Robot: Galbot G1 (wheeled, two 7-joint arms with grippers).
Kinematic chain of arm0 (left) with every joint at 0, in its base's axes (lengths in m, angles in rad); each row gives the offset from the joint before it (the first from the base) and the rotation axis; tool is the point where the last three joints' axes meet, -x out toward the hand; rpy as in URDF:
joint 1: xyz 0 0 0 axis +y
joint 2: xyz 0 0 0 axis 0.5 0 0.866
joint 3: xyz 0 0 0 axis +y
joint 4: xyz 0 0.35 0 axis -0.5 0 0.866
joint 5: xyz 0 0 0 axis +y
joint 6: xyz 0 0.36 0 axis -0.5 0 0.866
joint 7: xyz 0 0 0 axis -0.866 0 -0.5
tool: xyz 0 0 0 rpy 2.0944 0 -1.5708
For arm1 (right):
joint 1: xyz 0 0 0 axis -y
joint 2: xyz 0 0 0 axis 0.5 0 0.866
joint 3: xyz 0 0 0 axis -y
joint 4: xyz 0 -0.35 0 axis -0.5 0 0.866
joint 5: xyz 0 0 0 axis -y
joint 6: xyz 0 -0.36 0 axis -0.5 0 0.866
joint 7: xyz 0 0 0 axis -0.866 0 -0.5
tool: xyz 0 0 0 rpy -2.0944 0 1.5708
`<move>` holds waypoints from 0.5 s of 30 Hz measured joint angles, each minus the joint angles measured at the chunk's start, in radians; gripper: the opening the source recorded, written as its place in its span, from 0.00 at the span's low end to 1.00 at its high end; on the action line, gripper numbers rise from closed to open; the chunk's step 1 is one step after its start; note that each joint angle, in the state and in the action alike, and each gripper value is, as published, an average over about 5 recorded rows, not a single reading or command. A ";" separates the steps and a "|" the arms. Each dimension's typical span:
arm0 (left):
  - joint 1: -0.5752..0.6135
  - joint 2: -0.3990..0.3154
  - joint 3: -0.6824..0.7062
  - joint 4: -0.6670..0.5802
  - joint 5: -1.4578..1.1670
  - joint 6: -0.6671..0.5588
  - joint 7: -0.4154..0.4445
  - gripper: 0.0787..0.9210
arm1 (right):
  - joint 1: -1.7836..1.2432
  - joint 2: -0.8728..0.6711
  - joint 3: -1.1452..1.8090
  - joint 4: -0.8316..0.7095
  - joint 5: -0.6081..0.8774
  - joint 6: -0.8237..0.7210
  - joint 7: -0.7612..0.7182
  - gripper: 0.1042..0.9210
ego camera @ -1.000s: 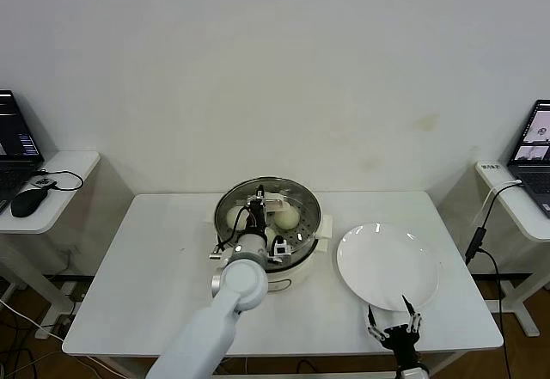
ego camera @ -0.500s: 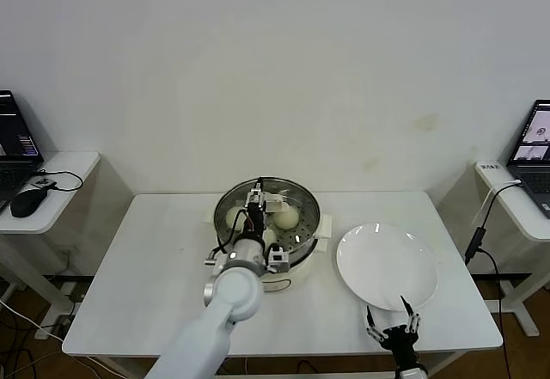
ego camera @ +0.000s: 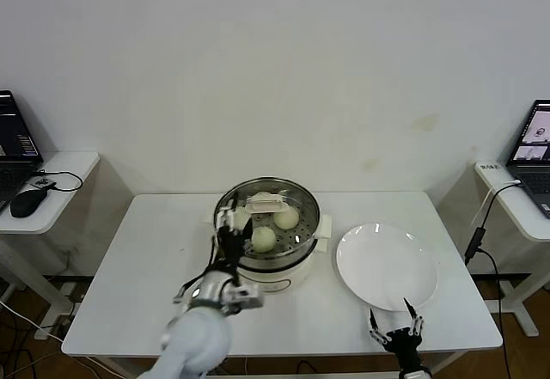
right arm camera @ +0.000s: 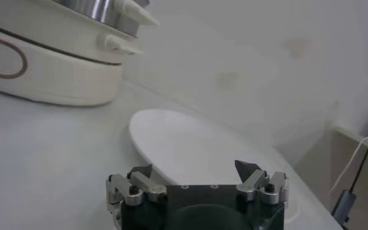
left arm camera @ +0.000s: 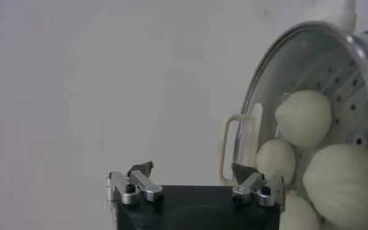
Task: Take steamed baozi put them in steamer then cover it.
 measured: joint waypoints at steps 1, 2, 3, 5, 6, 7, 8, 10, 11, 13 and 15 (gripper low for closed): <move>0.031 0.008 -0.024 -0.021 -0.044 -0.012 -0.019 0.88 | -0.002 -0.004 -0.002 0.002 0.006 0.000 -0.001 0.88; 0.063 0.015 -0.050 -0.039 -0.093 -0.027 -0.040 0.88 | -0.005 -0.008 -0.005 0.005 0.013 0.000 -0.002 0.88; 0.096 0.021 -0.080 -0.054 -0.149 -0.047 -0.061 0.88 | -0.008 -0.012 -0.008 0.008 0.020 0.000 -0.003 0.88; 0.163 0.026 -0.144 -0.076 -0.273 -0.101 -0.103 0.88 | -0.013 -0.021 -0.013 0.014 0.036 -0.002 -0.005 0.88; 0.197 0.027 -0.177 -0.084 -0.339 -0.133 -0.124 0.88 | -0.015 -0.026 -0.016 0.018 0.045 -0.003 -0.006 0.88; 0.231 0.026 -0.209 -0.089 -0.406 -0.165 -0.144 0.88 | -0.018 -0.031 -0.019 0.021 0.054 -0.005 -0.008 0.88; 0.264 0.025 -0.240 -0.094 -0.473 -0.197 -0.164 0.88 | -0.020 -0.037 -0.023 0.025 0.063 -0.006 -0.009 0.88; 0.328 0.021 -0.293 -0.099 -0.605 -0.254 -0.199 0.88 | -0.027 -0.050 -0.030 0.034 0.084 -0.011 -0.013 0.88; 0.358 0.020 -0.316 -0.100 -0.670 -0.280 -0.215 0.88 | -0.031 -0.057 -0.035 0.039 0.096 -0.014 -0.015 0.88; 0.416 0.016 -0.352 -0.098 -0.794 -0.329 -0.241 0.88 | -0.040 -0.073 -0.046 0.050 0.122 -0.022 -0.020 0.88; 0.467 0.010 -0.379 -0.090 -0.902 -0.375 -0.261 0.88 | -0.049 -0.091 -0.057 0.063 0.151 -0.031 -0.027 0.88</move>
